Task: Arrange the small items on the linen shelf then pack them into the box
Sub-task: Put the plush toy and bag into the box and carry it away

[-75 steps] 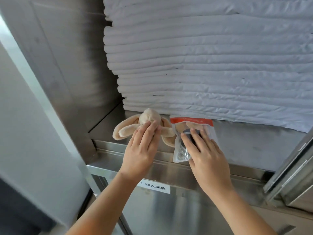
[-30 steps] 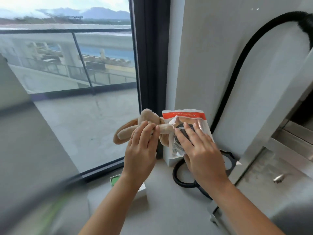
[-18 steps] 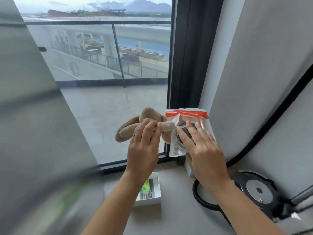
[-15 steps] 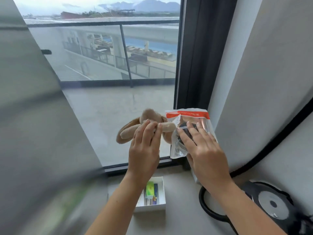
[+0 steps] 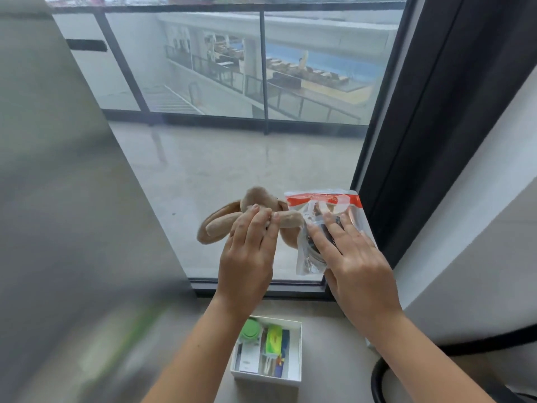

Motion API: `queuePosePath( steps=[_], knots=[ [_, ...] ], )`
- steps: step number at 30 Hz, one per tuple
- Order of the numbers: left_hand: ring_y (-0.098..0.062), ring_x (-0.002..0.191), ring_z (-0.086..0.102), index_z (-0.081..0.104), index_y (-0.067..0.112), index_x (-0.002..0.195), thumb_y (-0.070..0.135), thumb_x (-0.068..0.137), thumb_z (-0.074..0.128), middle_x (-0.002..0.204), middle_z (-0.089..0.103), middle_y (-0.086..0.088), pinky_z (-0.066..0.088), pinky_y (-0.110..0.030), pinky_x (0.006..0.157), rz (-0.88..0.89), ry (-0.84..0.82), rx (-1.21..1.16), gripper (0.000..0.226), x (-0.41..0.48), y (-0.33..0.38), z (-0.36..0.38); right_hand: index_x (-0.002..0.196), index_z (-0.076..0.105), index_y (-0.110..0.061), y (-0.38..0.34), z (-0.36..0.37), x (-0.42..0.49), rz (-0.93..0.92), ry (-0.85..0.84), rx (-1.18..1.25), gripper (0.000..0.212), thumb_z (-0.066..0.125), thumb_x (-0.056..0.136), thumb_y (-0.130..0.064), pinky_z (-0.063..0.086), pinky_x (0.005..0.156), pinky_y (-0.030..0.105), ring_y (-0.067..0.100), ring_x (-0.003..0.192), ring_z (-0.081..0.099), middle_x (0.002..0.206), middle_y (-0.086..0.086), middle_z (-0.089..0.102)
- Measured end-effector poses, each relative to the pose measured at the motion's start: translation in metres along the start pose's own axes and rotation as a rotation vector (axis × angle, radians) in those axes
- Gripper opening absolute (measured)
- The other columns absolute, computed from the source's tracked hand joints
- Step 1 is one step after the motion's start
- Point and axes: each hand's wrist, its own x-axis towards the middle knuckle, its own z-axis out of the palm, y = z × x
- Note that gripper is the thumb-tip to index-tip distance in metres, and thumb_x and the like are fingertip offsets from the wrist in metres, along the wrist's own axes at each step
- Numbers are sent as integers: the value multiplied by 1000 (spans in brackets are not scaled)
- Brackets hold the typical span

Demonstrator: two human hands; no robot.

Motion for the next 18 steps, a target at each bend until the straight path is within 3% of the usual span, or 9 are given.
queuePosePath(
  steps=[18],
  knots=[
    [-39, 102, 62, 70, -4, 103, -6, 89, 40, 104, 66, -22, 51, -48, 88, 40, -91, 23, 33, -267, -84, 204, 114, 66, -7, -46, 319, -145, -2, -34, 34, 64, 83, 53, 7, 54, 79, 52, 40, 100, 63, 111, 22, 65]
  ],
)
